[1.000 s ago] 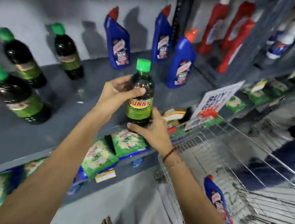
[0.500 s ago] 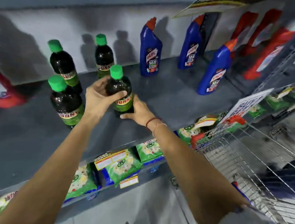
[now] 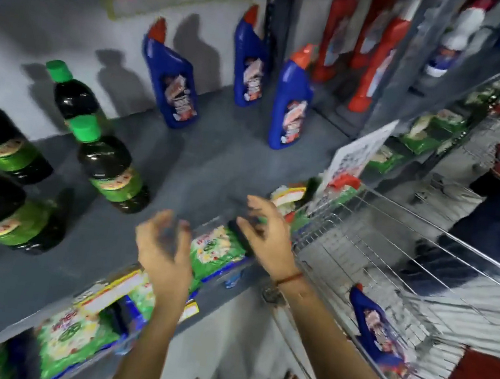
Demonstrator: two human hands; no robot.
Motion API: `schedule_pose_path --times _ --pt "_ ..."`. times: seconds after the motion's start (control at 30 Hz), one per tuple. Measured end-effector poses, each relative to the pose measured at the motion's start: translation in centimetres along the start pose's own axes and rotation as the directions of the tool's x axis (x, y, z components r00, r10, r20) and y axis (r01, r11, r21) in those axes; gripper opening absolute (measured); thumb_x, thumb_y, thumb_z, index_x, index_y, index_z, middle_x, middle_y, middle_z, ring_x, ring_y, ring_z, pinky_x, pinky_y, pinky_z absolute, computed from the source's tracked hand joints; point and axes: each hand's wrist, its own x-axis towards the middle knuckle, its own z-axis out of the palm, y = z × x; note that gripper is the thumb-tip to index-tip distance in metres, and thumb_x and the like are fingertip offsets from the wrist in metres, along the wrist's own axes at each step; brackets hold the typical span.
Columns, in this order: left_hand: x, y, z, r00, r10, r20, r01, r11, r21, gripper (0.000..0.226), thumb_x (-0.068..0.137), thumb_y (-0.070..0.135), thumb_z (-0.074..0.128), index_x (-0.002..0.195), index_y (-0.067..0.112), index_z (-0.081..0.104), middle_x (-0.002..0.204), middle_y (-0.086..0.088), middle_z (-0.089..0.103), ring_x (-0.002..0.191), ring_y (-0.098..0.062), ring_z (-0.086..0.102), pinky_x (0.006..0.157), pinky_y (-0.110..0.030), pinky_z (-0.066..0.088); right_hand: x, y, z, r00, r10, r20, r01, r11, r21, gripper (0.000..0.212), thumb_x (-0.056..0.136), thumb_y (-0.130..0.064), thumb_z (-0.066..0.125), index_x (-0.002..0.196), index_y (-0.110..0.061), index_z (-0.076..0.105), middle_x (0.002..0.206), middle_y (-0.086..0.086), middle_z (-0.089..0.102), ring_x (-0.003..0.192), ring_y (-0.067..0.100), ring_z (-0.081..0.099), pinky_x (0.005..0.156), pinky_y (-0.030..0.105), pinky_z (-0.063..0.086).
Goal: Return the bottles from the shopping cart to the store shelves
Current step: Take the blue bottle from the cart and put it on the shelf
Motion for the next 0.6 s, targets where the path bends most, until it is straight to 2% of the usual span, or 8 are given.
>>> schedule_pose_path --times 0.03,0.1,0.17,0.27,0.33,0.43,0.5,0.6 --pt "-2.1 -0.2 2.1 0.987 -0.017 0.162 0.014 1.000 0.018 0.022 0.083 0.022 0.058 0.105 0.020 0.055 0.105 -0.010 0.059 0.098 -0.022 0.058 0.087 -0.034 0.046 -0.8 1.6 -2.9 0.998 0.024 -0.061 -0.025 1.000 -0.010 0.038 0.082 -0.006 0.067 0.118 -0.004 0.056 0.117 0.011 0.061 0.095 0.013 0.060 0.079 0.010 0.048" --pt "-5.7 -0.2 6.5 0.885 -0.004 0.465 -0.047 0.994 0.099 0.019 0.081 0.016 0.061 0.100 0.019 0.059 0.100 -0.006 0.061 0.093 -0.017 0.058 0.084 -0.022 0.046 -2.9 5.1 -8.8 0.978 0.132 -0.161 -0.141 0.989 -0.043 0.039 0.084 -0.005 0.065 0.122 -0.004 0.052 0.113 0.011 0.062 0.091 0.017 0.061 0.078 0.023 0.053" --pt "-8.8 -0.3 11.0 0.728 -0.086 0.680 -0.028 0.988 0.154 0.022 0.080 0.006 0.065 0.101 0.012 0.062 0.097 -0.003 0.061 0.085 -0.013 0.058 0.073 -0.010 0.045 -5.3 9.1 -14.2 0.921 0.291 -0.260 -0.323 0.942 -0.092 0.044 0.085 -0.007 0.064 0.126 -0.005 0.047 0.105 0.013 0.062 0.083 0.022 0.062 0.075 0.039 0.055" --pt "-12.6 -1.1 17.5 0.429 -0.259 0.865 -0.010 0.957 0.291 0.029 0.081 0.006 0.065 0.110 0.005 0.059 0.109 -0.011 0.064 0.091 -0.017 0.060 0.075 -0.014 0.045 -9.5 15.7 -20.6 0.771 0.514 -0.376 -0.595 0.791 -0.139 0.047 0.083 -0.009 0.067 0.124 -0.002 0.047 0.099 0.025 0.067 0.084 0.034 0.065 0.077 0.039 0.050" --pt "-15.0 -2.3 21.6 0.250 -0.363 0.897 -0.062 0.919 0.389 0.037 0.083 0.011 0.064 0.118 0.005 0.055 0.120 -0.012 0.060 0.107 -0.022 0.058 0.079 -0.017 0.041 -12.3 19.7 -23.5 0.648 0.650 -0.398 -0.743 0.655 -0.140 0.046 0.080 -0.011 0.070 0.120 -0.001 0.051 0.102 0.028 0.067 0.093 0.039 0.064 0.076 0.036 0.046" --pt "-18.2 -4.8 26.5 0.087 -0.542 0.836 -0.074 0.833 0.548 0.042 0.085 0.013 0.062 0.124 0.003 0.050 0.130 -0.017 0.054 0.113 -0.027 0.054 0.069 -0.019 0.042 -15.5 24.3 -25.6 0.513 0.788 -0.341 -0.857 0.489 -0.159 0.047 0.075 -0.013 0.074 0.113 0.005 0.055 0.107 0.031 0.063 0.100 0.041 0.060 0.082 0.041 0.045" --pt "-20.0 -7.1 29.0 0.026 -0.641 0.767 -0.141 0.757 0.638 0.037 0.085 0.021 0.062 0.119 0.008 0.054 0.129 -0.015 0.054 0.112 -0.027 0.055 0.081 -0.030 0.050 -16.8 26.8 -26.0 0.464 0.830 -0.311 -0.884 0.454 -0.108 0.049 0.074 -0.010 0.075 0.114 0.008 0.054 0.111 0.031 0.062 0.103 0.042 0.060 0.089 0.047 0.047" --pt "-22.5 -10.5 31.7 -0.002 -0.744 0.668 -0.172 0.658 0.733 0.024 0.087 0.025 0.059 0.107 0.012 0.060 0.119 -0.013 0.059 0.104 -0.025 0.057 0.092 -0.035 0.046 -18.7 30.4 -26.8 0.397 0.867 -0.301 -0.912 0.410 -0.021 0.057 0.072 -0.013 0.077 0.122 -0.001 0.053 0.120 0.024 0.061 0.110 0.037 0.058 0.096 0.045 0.047"
